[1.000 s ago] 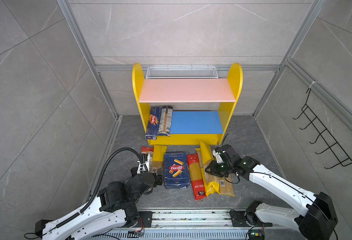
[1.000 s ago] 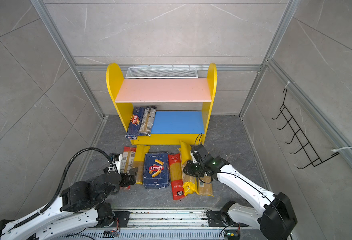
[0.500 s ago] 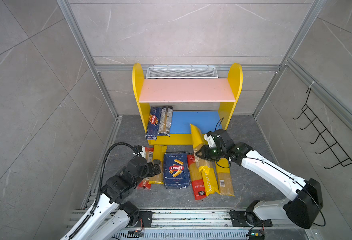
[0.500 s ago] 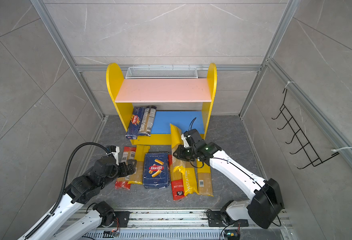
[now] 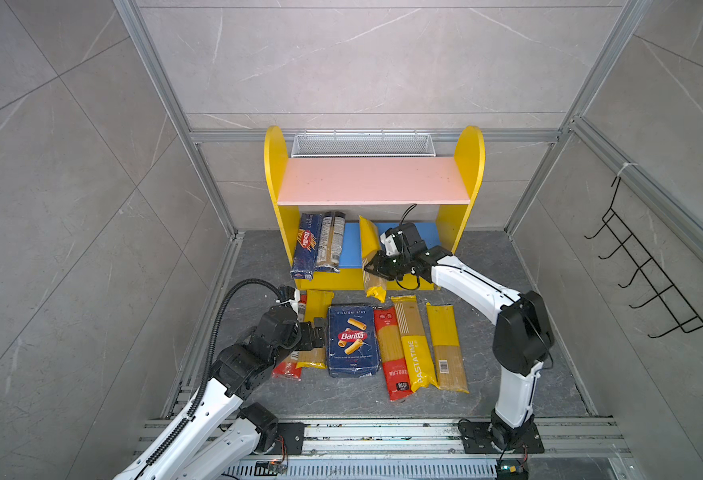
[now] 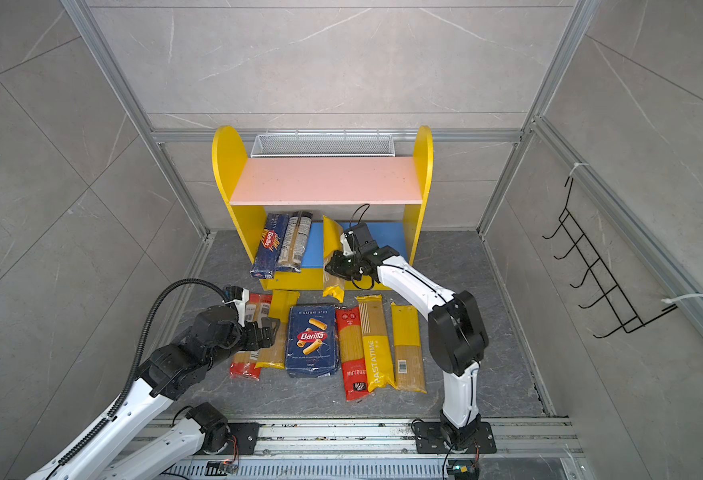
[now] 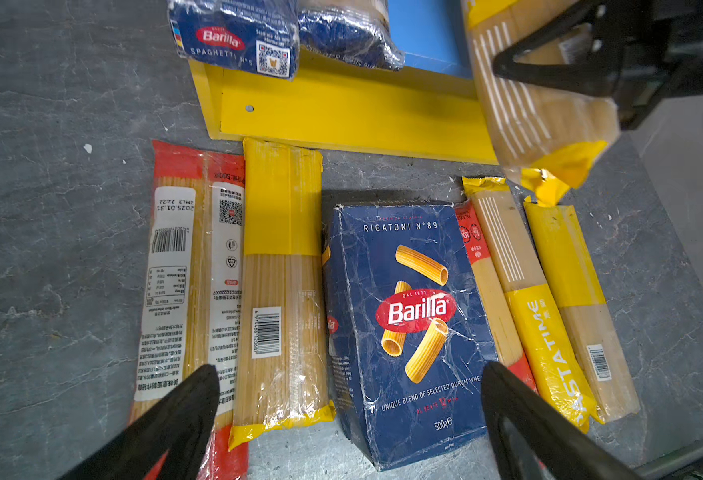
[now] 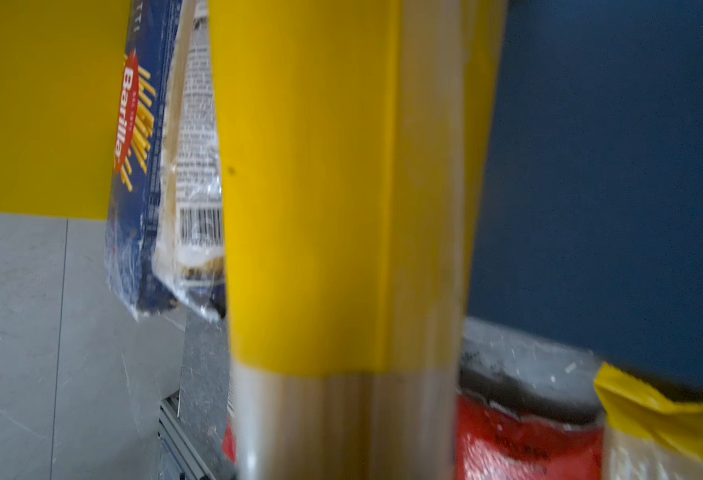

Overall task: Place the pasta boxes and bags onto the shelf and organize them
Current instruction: 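Carry the yellow bag onto the blue shelf beside the clear bag, then open the right gripper and withdraw it toward the floor packages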

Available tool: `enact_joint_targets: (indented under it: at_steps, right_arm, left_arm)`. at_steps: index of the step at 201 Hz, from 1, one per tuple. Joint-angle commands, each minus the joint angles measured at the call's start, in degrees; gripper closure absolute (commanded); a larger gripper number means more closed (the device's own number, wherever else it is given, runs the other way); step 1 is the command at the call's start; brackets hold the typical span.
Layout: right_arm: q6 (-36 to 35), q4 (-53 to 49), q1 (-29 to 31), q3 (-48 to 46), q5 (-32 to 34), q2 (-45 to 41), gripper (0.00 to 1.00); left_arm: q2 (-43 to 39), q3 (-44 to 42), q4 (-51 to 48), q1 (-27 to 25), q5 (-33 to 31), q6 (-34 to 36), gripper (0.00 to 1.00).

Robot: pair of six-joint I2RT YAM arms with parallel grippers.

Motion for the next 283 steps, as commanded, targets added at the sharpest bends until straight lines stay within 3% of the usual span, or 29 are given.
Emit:
enact_joint_targets:
  at_steps: [1, 53, 83, 116, 130, 176, 283]
  right_arm:
    - [-0.9, 6.2, -0.1, 11.4, -3.2, 4.1, 0.77]
    - [0.3, -2.7, -0.2, 34.5, -3.6, 19.3, 0.74]
    - [2.2, -3.8, -0.1, 37.6, -4.8, 22.5, 0.64]
    - [2.0, -2.8, -0.1, 32.9, -3.5, 20.4, 0.40]
    - [1.5, -2.9, -0.2, 31.4, -2.8, 19.2, 0.35]
    - [0.2, -3.8, -0.2, 26.3, -2.0, 14.2, 0.31]
    - [-1.5, 1.7, -0.2, -5.6, 1.0, -8.7, 0.28]
  left_arm:
    - [0.7, 2.3, 1.8, 0.9, -1.2, 3.0, 0.00]
    - [1.9, 2.3, 3.0, 3.5, 1.0, 3.7, 0.00]
    - [1.9, 2.1, 3.3, 4.4, 2.1, 3.5, 0.00]
    - [1.4, 2.0, 3.4, 4.6, 2.6, 3.2, 0.00]
    - [1.0, 1.9, 3.2, 4.6, 2.7, 3.2, 0.00]
    - [-0.8, 1.4, 2.7, 4.6, 2.7, 2.5, 0.00]
    - [-3.9, -1.1, 2.4, 4.7, 4.1, -0.6, 0.00]
